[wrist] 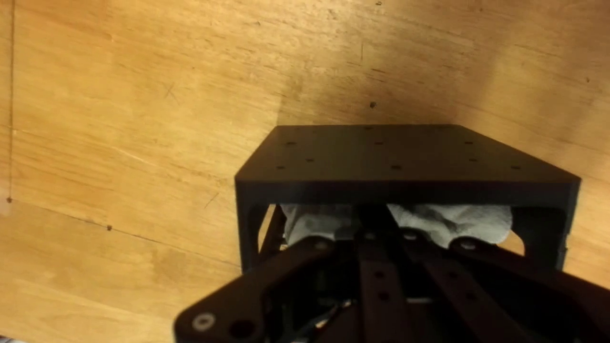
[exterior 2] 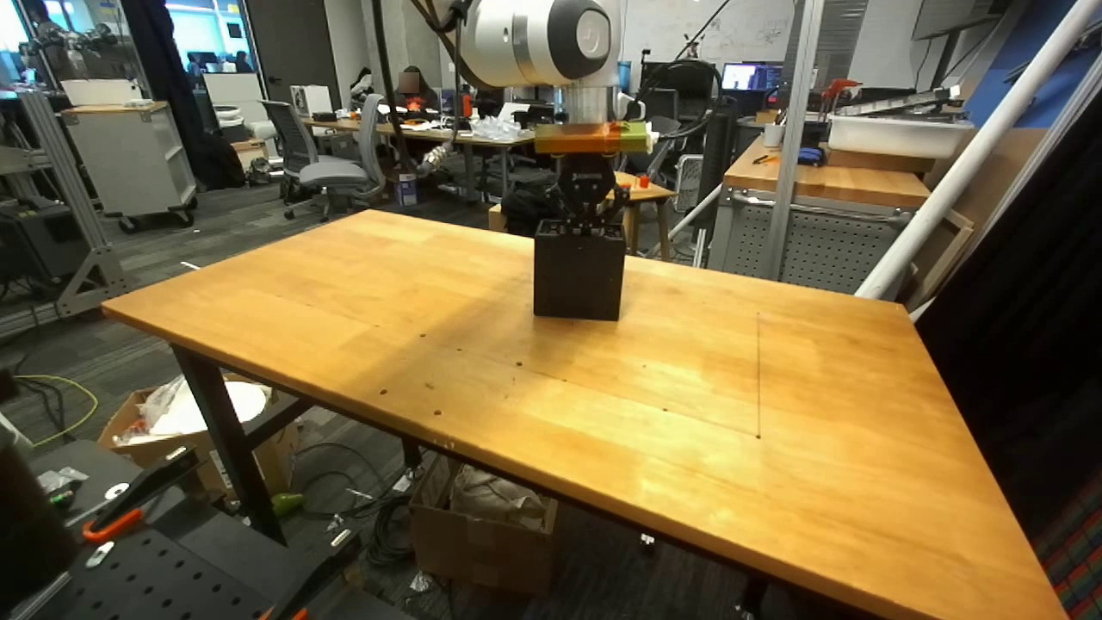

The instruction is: Put the white towel in the black box

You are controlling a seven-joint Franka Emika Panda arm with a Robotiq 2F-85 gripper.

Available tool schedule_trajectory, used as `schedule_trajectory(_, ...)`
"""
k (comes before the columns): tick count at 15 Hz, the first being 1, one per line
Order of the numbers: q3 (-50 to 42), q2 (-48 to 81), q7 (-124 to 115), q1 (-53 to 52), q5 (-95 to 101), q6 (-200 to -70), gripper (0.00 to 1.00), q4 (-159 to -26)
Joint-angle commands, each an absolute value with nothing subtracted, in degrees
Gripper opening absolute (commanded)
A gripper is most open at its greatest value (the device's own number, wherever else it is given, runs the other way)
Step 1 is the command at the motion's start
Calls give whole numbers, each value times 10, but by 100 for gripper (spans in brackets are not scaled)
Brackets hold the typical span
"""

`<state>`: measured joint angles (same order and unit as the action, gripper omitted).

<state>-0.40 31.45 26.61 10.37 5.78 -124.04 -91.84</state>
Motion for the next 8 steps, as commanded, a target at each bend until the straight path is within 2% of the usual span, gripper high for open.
schedule_trajectory(1, 7, 344, 308, 129, 25, -1247, 0, -894)
schedule_trajectory(8, 20, 394, 349, 132, 16, -1212, 0, -839)
